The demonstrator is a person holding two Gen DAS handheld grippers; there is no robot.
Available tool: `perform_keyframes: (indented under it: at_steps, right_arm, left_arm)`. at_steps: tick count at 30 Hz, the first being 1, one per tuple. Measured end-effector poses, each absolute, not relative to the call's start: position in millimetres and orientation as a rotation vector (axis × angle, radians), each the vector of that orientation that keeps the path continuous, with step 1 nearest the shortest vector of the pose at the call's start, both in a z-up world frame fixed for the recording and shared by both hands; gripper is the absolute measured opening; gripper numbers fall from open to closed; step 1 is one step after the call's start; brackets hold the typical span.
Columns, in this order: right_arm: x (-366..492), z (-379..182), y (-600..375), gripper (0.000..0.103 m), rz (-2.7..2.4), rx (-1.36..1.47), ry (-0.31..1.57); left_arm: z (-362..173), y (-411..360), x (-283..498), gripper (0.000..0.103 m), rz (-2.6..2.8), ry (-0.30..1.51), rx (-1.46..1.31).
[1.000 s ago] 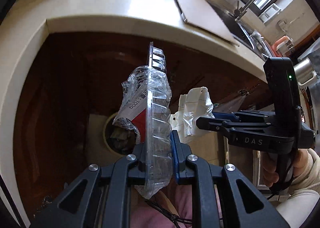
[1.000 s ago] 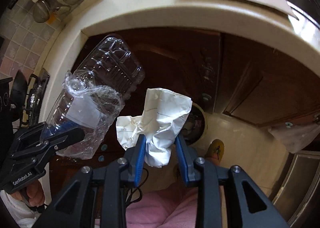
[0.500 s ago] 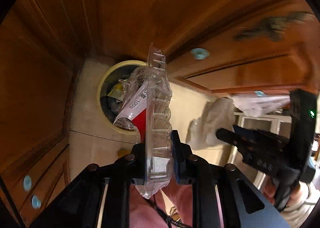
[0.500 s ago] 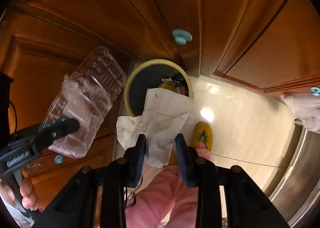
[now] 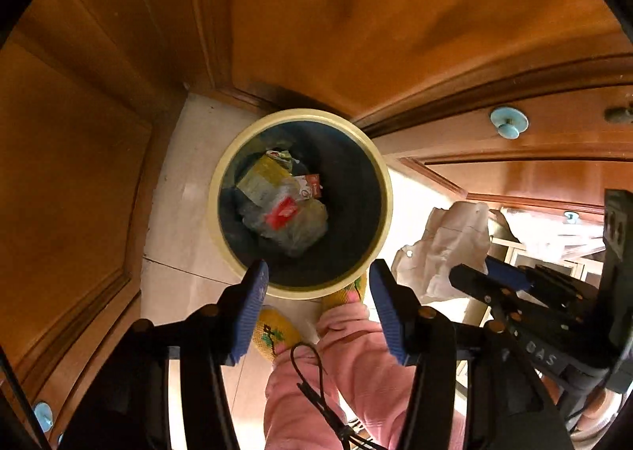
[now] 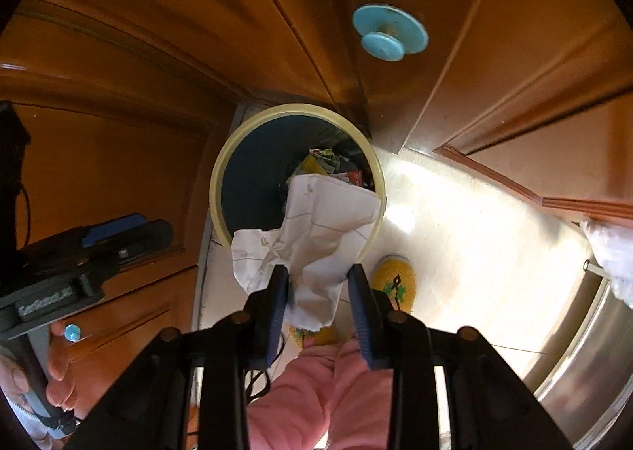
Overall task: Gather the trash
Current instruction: 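Open both grippers to drop the tray and paper bag into the bin, then raise both grippers back up toward the counter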
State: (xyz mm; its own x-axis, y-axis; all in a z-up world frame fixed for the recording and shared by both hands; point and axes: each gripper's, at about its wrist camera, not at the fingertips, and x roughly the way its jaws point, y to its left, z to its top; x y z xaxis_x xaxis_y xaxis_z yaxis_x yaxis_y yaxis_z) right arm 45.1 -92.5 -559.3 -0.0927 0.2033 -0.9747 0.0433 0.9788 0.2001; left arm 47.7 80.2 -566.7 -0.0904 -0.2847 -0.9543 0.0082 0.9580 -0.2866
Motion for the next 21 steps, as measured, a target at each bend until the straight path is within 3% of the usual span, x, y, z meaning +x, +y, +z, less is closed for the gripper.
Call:
perform_keyframes:
  at_steps: [21]
  right_arm:
    - [78, -538, -44, 0.043, 0.210, 0.151, 1.694]
  left_arm:
    - [-522, 150, 37, 0.052, -0.115, 1.589, -0.278]
